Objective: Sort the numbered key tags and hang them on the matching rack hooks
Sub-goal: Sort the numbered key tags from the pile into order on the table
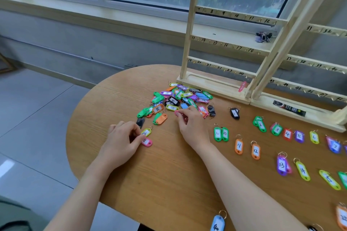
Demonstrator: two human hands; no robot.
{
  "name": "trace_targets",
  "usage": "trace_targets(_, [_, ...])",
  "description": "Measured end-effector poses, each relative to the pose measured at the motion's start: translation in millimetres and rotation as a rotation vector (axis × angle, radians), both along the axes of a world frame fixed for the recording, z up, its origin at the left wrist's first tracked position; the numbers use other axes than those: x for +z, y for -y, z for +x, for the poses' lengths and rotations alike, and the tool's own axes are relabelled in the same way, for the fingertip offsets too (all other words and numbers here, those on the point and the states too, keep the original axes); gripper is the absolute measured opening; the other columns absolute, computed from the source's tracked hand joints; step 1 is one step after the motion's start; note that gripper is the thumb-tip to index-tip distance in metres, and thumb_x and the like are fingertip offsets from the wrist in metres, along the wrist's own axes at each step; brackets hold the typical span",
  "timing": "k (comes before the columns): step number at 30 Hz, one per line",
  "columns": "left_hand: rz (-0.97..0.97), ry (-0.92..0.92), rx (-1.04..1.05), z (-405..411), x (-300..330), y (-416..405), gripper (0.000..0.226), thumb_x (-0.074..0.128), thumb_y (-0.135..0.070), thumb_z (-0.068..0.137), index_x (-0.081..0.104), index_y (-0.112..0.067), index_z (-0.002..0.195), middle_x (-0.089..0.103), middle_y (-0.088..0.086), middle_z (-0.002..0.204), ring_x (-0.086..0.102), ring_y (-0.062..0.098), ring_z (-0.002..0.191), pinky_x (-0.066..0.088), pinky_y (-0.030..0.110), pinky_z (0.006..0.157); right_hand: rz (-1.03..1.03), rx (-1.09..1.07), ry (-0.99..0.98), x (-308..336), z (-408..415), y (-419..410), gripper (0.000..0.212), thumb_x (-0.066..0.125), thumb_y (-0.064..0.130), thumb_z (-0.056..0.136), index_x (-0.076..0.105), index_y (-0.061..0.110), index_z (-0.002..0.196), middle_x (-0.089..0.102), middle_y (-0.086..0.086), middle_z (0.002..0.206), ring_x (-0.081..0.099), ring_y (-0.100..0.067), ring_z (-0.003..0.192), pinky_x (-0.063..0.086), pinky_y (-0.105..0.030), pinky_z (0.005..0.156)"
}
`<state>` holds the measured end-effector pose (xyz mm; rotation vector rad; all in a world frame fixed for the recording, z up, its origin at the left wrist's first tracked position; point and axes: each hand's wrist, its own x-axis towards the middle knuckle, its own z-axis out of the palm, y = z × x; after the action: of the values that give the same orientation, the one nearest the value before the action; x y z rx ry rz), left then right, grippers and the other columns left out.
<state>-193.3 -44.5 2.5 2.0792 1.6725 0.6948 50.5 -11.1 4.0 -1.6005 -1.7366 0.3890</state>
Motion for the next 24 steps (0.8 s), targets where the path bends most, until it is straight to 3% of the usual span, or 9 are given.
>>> trace_targets(3, [0.015,0.045,0.026,-3,-1,1,0.02,0.07,-0.034,0.091,0.053,-0.038,0.081,0.058,-0.012,0.086,0.053,0.015,0.088,0.037,0.032,0.085,-0.032,0.001,-0.109,8,5,13,0.018,0.062,0.03,0.1,0.074,0.017,0.106,0.064,0.009,0.09,0.054,0.0,0.078,0.041,-0.013,0.067])
trace_targets(6, [0.102,0.146,0.062,-1,1,1,0.027,0.074,-0.018,0.09,0.054,-0.032,0.078,0.058,-0.008,0.072,0.053,0.013,0.068,0.043,0.035,0.071,-0.063,-0.023,-0.276,17,20,35,0.009,0.067,0.026,0.096,0.07,0.019,0.093,0.069,0.004,0.08,0.062,-0.009,0.074,0.052,-0.03,0.068])
trace_targets(8, [0.105,0.251,0.112,0,4,0,0.026,0.074,-0.013,0.09,0.057,-0.028,0.078,0.062,-0.003,0.071,0.05,0.013,0.059,0.041,0.03,0.059,-0.105,-0.03,-0.374,26,36,54,0.007,0.069,0.022,0.094,0.068,0.018,0.089,0.073,0.001,0.078,0.067,-0.012,0.075,0.054,-0.031,0.071])
trace_targets(11, [0.124,0.387,0.158,-1,8,-1,0.022,0.075,-0.014,0.09,0.059,-0.025,0.079,0.066,-0.002,0.076,0.053,0.008,0.062,0.038,0.021,0.056,-0.141,-0.05,-0.392,40,70,85,0.008,0.074,0.017,0.09,0.068,0.016,0.085,0.075,-0.001,0.076,0.068,-0.015,0.07,0.055,-0.036,0.069])
trace_targets(13, [0.11,0.451,0.18,3,12,1,0.02,0.076,-0.016,0.09,0.061,-0.026,0.08,0.067,-0.005,0.079,0.057,0.005,0.066,0.041,0.018,0.058,-0.154,-0.089,-0.386,49,97,108,0.008,0.076,0.014,0.088,0.069,0.013,0.085,0.074,-0.006,0.077,0.066,-0.014,0.067,0.056,-0.038,0.067])
trace_targets(15, [0.075,0.553,0.165,19,17,5,0.023,0.076,-0.019,0.09,0.065,-0.039,0.087,0.069,-0.011,0.082,0.063,0.016,0.077,0.048,0.024,0.067,-0.177,-0.14,-0.385,56,124,131,0.007,0.077,0.011,0.088,0.07,0.01,0.086,0.074,-0.009,0.078,0.064,-0.012,0.065,0.056,-0.034,0.064])
trace_targets(19, [0.029,0.677,0.007,80,31,15,0.022,0.075,-0.018,0.09,0.073,-0.04,0.088,0.075,-0.009,0.091,0.063,0.019,0.086,0.046,0.013,0.071,-0.179,-0.251,-0.401,63,177,173,0.007,0.076,0.009,0.088,0.071,0.012,0.091,0.073,-0.002,0.072,0.064,-0.012,0.061,0.052,-0.024,0.061])
trace_targets(22, [0.019,0.653,-0.108,129,40,22,0.018,0.077,-0.017,0.088,0.074,-0.034,0.088,0.075,-0.009,0.088,0.066,0.034,0.09,0.052,0.039,0.082,-0.15,-0.353,-0.379,66,215,200,0.005,0.075,0.008,0.089,0.071,0.01,0.091,0.072,0.001,0.069,0.063,-0.011,0.058,0.052,-0.02,0.063])
trace_targets(24, [-0.002,0.614,-0.18,161,44,25,0.019,0.077,-0.019,0.088,0.074,-0.038,0.087,0.074,-0.012,0.085,0.066,0.033,0.088,0.053,0.042,0.083,-0.134,-0.431,-0.359,69,239,216,0.004,0.074,0.013,0.091,0.072,0.011,0.089,0.073,-0.002,0.072,0.063,-0.008,0.058,0.05,-0.016,0.062])
